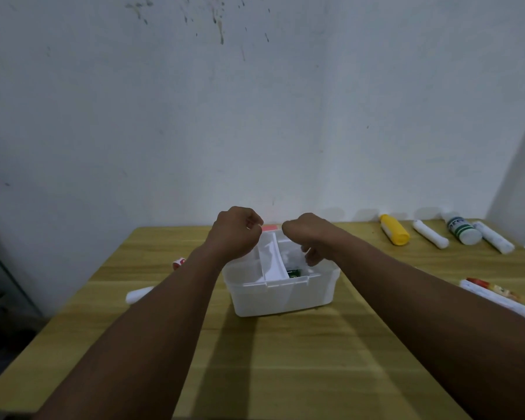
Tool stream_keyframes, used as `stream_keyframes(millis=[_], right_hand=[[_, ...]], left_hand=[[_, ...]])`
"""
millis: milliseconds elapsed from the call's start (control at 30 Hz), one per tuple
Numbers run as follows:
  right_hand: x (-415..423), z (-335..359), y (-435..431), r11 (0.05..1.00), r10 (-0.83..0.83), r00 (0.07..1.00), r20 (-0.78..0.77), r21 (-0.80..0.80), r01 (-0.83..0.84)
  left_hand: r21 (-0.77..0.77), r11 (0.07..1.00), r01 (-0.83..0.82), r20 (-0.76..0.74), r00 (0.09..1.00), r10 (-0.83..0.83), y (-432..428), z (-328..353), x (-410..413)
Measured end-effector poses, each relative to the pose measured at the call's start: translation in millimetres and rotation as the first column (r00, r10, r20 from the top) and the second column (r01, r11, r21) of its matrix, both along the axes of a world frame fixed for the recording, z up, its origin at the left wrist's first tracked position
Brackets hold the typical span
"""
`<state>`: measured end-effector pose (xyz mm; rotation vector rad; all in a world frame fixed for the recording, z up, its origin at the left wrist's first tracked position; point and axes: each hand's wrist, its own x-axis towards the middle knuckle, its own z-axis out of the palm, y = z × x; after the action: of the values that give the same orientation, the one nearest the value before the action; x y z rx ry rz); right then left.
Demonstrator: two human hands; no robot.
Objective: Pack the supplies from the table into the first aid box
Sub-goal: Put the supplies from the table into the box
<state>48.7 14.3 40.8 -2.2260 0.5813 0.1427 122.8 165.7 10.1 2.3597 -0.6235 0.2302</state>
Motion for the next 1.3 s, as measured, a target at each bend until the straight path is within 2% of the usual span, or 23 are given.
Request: stream_keyframes(millis=[100,267,467,600,700,800,900,1000,1167,1300], right_hand=[[1.2,0.5,5.0,0.991,0.002,1.0,-0.029,0.132,0.002],[3.7,-5.4,3.2,0.98,0.063,0.998,-0.008,0.191,-0.06],[-9.1,1.8,-37.3,0.985,-0.011,0.979,0.206,0.172,-0.025],[-38.4,11.9,-90.4,0.997,-0.081,0.949,0.305,0.045,0.07],[-65.2,9.7,-133.9,0.986,-0.109,0.951,0.291,-0.087,0.14],[-89.9,2.5,-166.1,0.952,-0.053,0.993,0.103,-0.296,0.082],[-110.5,-11.6,-181.5,0.865,0.011,0.989,-0.146,-0.496,-0.083],[-123.5,-34.7,-189.6,0.821,-0.007,0.954,-0.301,-0.547,-0.167],[-125.6,-50.3,-193.6,0.809,0.006,0.977,-0.211,-0.574,-0.129],[-112.8,-18.5,-186.4,0.841,0.08,0.997,-0.015,-0.535,-0.076]], left_hand=[[0.0,1.0,0.008,0.015,1.0,-0.008,-1.4,-0.2,-0.5],[0.014,0.999,0.038,0.033,0.999,-0.038,-13.3,-1.0,-5.2],[0.012,0.997,0.082,0.038,0.996,-0.082,-43.1,3.2,-12.3],[-0.017,0.99,0.143,0.029,0.989,-0.142,-78.8,8.0,-25.9],[-0.038,0.974,0.224,0.025,0.974,-0.223,-112.7,8.7,-40.5],[-0.04,0.951,0.306,0.0,0.952,-0.307,-147.4,6.8,-57.3],[0.0,0.928,0.372,-0.041,0.927,-0.372,-176.6,2.1,-72.8],[0.054,0.908,0.416,-0.101,0.907,-0.409,-194.6,-6.5,-84.6],[0.107,0.887,0.449,-0.167,0.888,-0.429,-199.0,-10.3,-90.4],[0.083,0.926,0.368,-0.101,0.928,-0.359,-178.4,12.1,-73.7]])
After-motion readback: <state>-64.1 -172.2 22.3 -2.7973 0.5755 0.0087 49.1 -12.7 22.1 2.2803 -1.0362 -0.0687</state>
